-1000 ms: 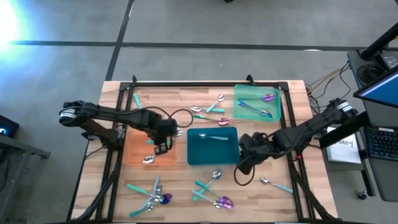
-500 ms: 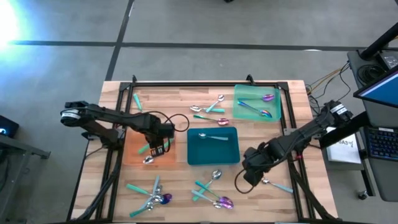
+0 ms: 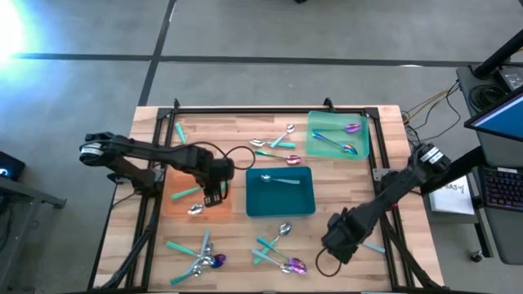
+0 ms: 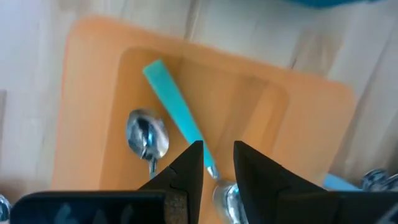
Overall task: Sort silverware by color (type)
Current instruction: Put the light blue spoon into the blue bin
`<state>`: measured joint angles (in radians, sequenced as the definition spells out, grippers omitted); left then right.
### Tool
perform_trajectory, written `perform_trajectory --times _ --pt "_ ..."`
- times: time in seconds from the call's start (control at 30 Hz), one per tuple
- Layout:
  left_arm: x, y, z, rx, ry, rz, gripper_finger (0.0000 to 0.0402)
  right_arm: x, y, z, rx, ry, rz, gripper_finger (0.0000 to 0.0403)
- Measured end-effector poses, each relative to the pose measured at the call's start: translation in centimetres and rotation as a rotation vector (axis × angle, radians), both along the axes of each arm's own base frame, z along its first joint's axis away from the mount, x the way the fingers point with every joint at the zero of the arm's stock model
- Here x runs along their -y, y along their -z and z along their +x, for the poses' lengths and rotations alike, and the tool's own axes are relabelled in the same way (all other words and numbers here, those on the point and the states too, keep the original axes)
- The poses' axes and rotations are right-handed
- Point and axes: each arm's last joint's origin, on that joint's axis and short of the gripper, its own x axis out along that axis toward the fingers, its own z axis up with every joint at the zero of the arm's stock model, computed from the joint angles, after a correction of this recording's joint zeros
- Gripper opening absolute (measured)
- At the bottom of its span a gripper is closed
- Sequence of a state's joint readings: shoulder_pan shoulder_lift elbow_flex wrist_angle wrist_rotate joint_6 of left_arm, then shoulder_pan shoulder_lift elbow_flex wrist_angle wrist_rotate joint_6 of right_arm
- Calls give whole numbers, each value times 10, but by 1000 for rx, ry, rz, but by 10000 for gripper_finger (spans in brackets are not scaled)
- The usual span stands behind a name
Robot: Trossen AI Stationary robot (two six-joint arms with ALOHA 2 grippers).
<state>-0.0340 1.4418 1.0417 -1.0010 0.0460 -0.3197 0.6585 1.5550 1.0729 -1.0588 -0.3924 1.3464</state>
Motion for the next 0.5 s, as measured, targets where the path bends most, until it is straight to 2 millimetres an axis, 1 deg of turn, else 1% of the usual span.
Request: perform_trajectory --times 0.1,0.2,0.4,0.5 --pt "0 -6 5 45 4 -1 73 -5 9 -3 -31 -51 -21 123" --pt "0 -12 9 83 4 -2 73 -5 18 -6 -54 -80 -36 123" --pt "3 -23 14 128 11 -4 73 6 35 -21 -115 -84 -81 123" --pt "6 -28 16 145 12 -7 73 10 43 -27 -138 -72 -72 123"
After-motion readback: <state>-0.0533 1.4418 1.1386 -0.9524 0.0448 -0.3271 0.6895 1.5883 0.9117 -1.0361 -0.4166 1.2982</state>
